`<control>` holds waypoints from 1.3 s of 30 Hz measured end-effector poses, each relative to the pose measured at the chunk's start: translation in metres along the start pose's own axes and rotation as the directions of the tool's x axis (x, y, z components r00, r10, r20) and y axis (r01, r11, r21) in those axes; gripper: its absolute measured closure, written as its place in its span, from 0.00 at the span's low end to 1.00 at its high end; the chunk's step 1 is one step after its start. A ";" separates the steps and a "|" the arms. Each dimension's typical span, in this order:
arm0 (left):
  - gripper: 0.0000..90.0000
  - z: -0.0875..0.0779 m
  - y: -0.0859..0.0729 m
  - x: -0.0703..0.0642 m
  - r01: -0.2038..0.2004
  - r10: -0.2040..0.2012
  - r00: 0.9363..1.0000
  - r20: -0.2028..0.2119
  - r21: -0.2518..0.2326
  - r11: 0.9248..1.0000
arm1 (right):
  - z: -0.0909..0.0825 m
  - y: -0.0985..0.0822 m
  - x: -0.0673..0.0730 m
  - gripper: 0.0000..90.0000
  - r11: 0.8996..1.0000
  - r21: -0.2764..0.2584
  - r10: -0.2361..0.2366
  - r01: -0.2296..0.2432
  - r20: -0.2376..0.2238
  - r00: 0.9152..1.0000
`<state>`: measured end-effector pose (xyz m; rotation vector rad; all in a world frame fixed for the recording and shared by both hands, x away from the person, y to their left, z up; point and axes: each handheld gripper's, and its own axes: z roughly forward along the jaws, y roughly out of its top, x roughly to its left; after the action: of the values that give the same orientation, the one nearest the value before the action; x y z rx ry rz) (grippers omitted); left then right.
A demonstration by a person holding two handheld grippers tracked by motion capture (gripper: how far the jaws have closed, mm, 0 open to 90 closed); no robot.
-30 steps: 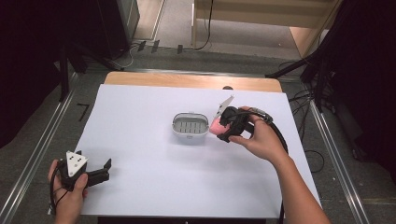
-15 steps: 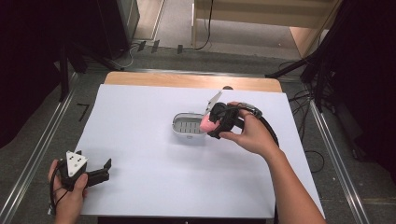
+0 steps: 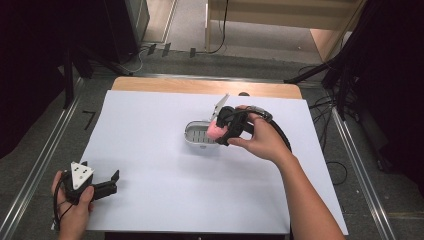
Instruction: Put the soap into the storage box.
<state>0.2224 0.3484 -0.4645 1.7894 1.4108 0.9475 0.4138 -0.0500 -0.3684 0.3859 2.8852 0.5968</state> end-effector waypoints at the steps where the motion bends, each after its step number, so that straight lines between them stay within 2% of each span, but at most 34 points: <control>1: 0.00 0.000 0.000 0.000 0.000 0.000 1.000 0.000 0.000 1.000 | 0.001 0.002 0.001 0.43 1.000 -0.001 0.000 0.000 -0.001 1.000; 19: 0.00 0.000 0.000 0.000 0.004 -0.004 1.000 0.004 0.000 1.000 | 0.020 0.030 -0.001 0.43 0.999 0.017 -0.047 0.047 -0.040 0.998; 27: 0.00 0.000 0.000 0.000 0.003 -0.003 1.000 0.008 0.001 1.000 | 0.030 0.038 -0.005 0.43 0.999 0.040 -0.033 0.035 -0.065 0.997; 31: 0.00 0.000 0.000 0.000 0.005 -0.005 1.000 0.008 0.000 1.000 | 0.035 0.041 -0.008 0.43 0.998 0.047 -0.040 0.043 -0.067 0.997; 39: 0.00 0.000 0.000 0.000 0.001 -0.001 1.000 0.009 0.000 1.000 | 0.043 0.044 -0.010 0.43 0.997 0.079 -0.018 0.025 -0.082 0.996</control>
<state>0.2223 0.3489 -0.4644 1.7904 1.4060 0.9385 0.4421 0.0018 -0.3880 0.3490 2.9938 0.5067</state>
